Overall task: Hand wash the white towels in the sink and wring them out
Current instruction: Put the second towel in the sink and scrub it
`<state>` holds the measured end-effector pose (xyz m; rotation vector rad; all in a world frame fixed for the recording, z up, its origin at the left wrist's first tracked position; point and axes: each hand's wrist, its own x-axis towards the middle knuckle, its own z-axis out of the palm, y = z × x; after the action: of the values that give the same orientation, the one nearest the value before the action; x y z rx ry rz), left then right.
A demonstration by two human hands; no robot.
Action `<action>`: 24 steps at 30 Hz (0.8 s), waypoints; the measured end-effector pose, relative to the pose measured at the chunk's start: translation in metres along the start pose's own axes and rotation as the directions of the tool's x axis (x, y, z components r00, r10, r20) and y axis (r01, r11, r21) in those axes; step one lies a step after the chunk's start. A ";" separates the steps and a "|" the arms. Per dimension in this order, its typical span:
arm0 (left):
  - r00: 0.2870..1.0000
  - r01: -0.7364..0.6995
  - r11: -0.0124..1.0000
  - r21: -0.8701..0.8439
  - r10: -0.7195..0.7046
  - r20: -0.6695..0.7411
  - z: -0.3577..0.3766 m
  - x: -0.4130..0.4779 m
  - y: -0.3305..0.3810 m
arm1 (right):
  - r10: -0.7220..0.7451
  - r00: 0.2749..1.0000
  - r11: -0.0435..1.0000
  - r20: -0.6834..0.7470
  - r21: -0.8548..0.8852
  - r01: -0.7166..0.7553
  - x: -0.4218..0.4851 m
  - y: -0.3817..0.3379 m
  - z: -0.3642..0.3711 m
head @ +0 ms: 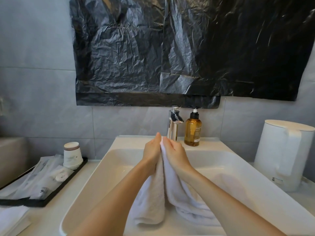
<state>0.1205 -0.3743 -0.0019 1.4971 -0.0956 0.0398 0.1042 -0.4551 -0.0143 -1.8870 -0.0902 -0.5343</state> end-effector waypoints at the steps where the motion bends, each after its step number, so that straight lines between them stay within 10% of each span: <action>1: 1.000 0.000 1.000 -0.011 0.001 0.021 0.001 -0.003 0.001 | 0.049 0.998 0.999 -0.035 0.026 -0.048 0.004 -0.003 -0.002; 12: 0.991 -0.079 0.997 0.012 0.077 0.108 0.008 -0.006 -0.003 | 0.043 0.976 0.995 -0.212 0.094 -0.024 0.009 -0.007 -0.015; 24: 0.998 -0.054 0.998 -0.017 0.054 -0.030 0.000 -0.003 0.004 | -0.078 0.995 0.997 -0.057 0.005 0.078 0.000 -0.003 0.000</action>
<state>0.1171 -0.3743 0.0018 1.4755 -0.1121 0.1044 0.1032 -0.4538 -0.0120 -1.8660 -0.1288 -0.6399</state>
